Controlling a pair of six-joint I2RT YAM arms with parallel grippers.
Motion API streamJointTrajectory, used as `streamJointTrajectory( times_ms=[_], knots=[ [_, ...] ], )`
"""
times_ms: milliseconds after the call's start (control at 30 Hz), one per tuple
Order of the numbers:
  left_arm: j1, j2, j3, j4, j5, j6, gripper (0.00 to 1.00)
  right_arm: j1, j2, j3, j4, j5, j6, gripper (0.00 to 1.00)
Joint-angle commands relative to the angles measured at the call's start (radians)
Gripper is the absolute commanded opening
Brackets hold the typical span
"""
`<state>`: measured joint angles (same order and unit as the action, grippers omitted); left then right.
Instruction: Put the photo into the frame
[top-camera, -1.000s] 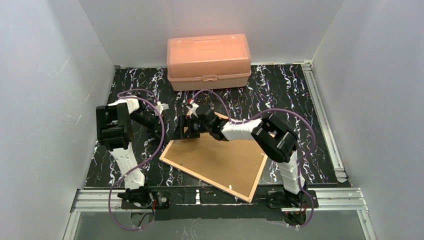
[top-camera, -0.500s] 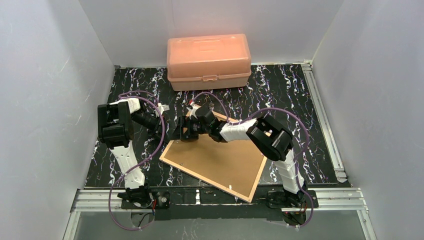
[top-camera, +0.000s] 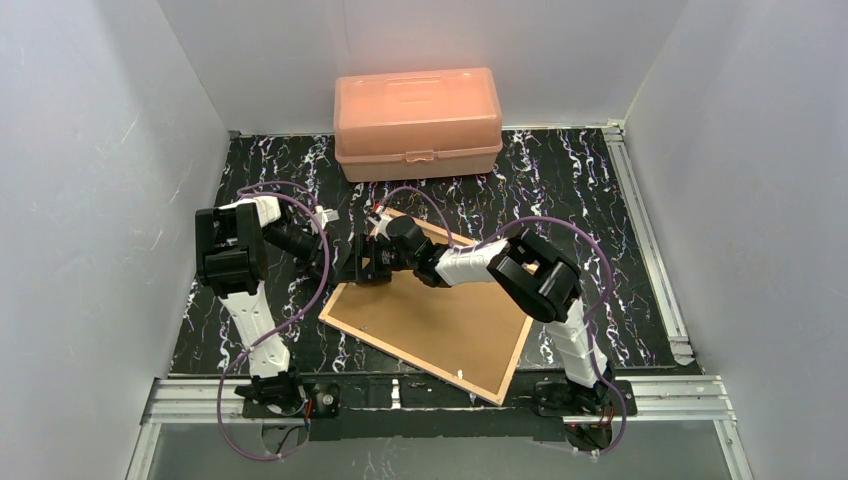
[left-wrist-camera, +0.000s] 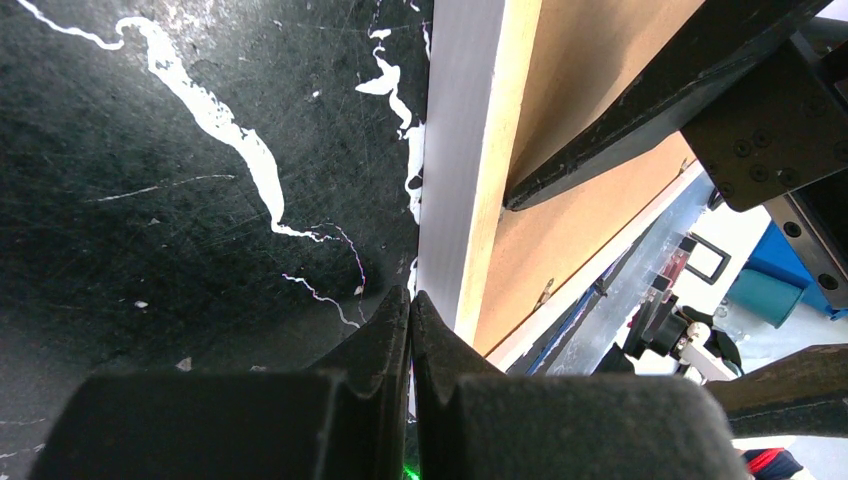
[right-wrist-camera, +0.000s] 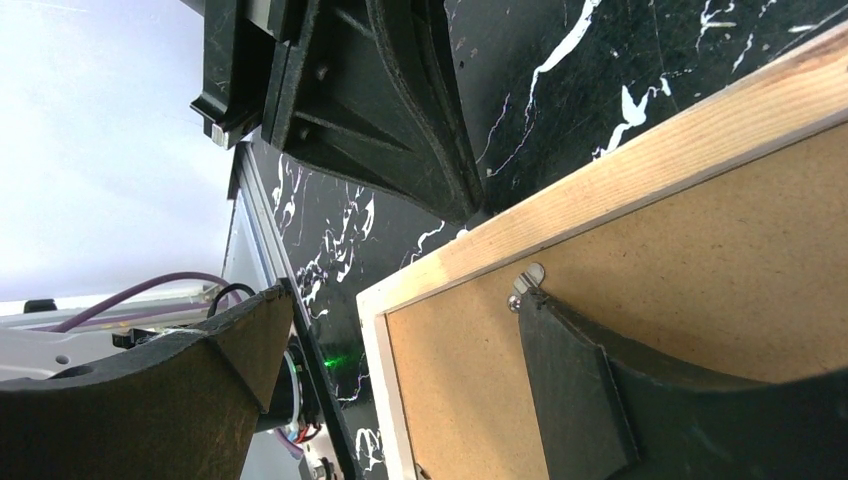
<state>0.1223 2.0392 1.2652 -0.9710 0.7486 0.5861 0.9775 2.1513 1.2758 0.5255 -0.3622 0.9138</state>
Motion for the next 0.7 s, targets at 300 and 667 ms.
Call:
streamJointTrajectory(
  times_ms=[300,667],
  knots=[
    [0.003,-0.014,0.003,-0.012,0.029,0.017,0.00,0.013,0.054,0.058,-0.012,-0.026,-0.011,0.91],
    [0.002,-0.020,-0.001,-0.007,0.029,0.011,0.00,-0.016,-0.020,0.045,-0.120,0.031,-0.116,0.92]
  ],
)
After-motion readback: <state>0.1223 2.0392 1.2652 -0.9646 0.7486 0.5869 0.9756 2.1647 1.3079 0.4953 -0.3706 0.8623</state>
